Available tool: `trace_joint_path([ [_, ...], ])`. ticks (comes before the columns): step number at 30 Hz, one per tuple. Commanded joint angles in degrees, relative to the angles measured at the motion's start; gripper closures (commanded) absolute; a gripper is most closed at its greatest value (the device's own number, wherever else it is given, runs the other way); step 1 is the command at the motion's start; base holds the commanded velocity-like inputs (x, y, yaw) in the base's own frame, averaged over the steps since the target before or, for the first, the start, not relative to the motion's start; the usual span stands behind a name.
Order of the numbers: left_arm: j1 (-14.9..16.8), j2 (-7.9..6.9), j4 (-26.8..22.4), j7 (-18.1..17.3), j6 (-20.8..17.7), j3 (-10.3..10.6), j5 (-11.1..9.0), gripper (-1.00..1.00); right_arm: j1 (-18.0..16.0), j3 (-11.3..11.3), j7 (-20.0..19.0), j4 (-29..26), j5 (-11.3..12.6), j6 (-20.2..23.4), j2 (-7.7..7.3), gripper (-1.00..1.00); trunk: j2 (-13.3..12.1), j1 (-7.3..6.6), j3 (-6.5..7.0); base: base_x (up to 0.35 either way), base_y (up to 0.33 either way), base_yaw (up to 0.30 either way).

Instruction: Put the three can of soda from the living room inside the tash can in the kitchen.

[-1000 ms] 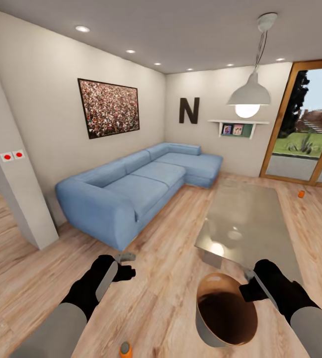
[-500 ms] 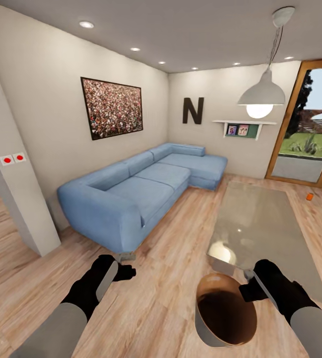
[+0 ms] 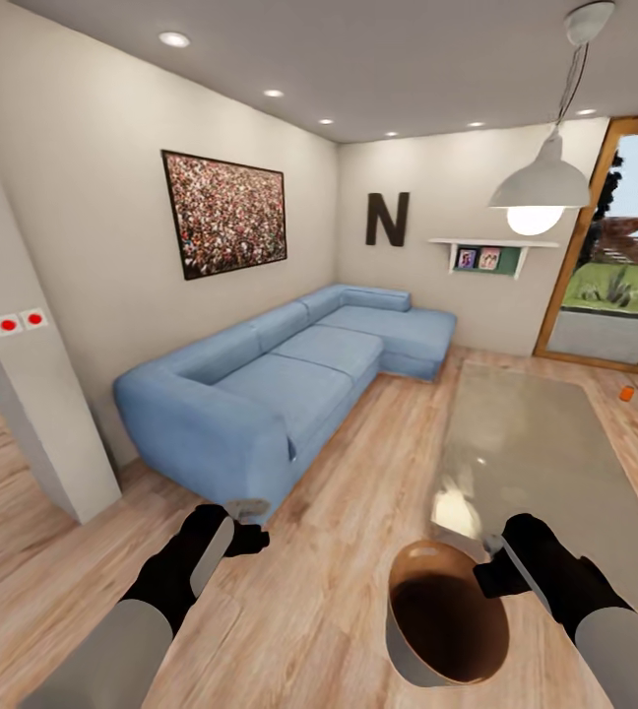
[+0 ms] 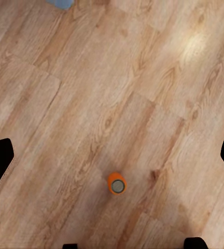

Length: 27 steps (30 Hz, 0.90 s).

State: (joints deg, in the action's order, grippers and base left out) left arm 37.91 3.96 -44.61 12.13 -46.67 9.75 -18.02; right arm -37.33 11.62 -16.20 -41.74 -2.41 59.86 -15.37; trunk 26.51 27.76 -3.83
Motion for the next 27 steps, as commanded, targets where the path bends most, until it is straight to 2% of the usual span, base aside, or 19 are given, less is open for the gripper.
trace_joint_path([
  [1, 0.0, 0.0, 0.0, 0.0, 0.0, 0.0, 0.0, -1.0, 0.0, 0.0, -0.2, 0.0, 0.8, 0.1, 0.02, 1.0, 0.0, 0.0, 0.01, 0.175, 0.192, -0.14],
  [17, 0.0, 0.0, -0.2, -0.1, 0.0, 0.0, 0.0, -1.0, 0.0, -0.1, -0.5, 0.0, 0.9, 0.1, -0.01, 1.0, 0.0, 0.0, 0.01, 0.024, 0.07, -0.266],
  [27, 0.0, 0.0, -0.2, -2.5, 0.0, 0.0, 0.0, -1.0, 0.0, -0.1, -0.6, 0.0, 0.9, 0.1, -0.01, 1.0, 0.0, 0.0, 0.01, -0.105, 0.207, -0.287],
])
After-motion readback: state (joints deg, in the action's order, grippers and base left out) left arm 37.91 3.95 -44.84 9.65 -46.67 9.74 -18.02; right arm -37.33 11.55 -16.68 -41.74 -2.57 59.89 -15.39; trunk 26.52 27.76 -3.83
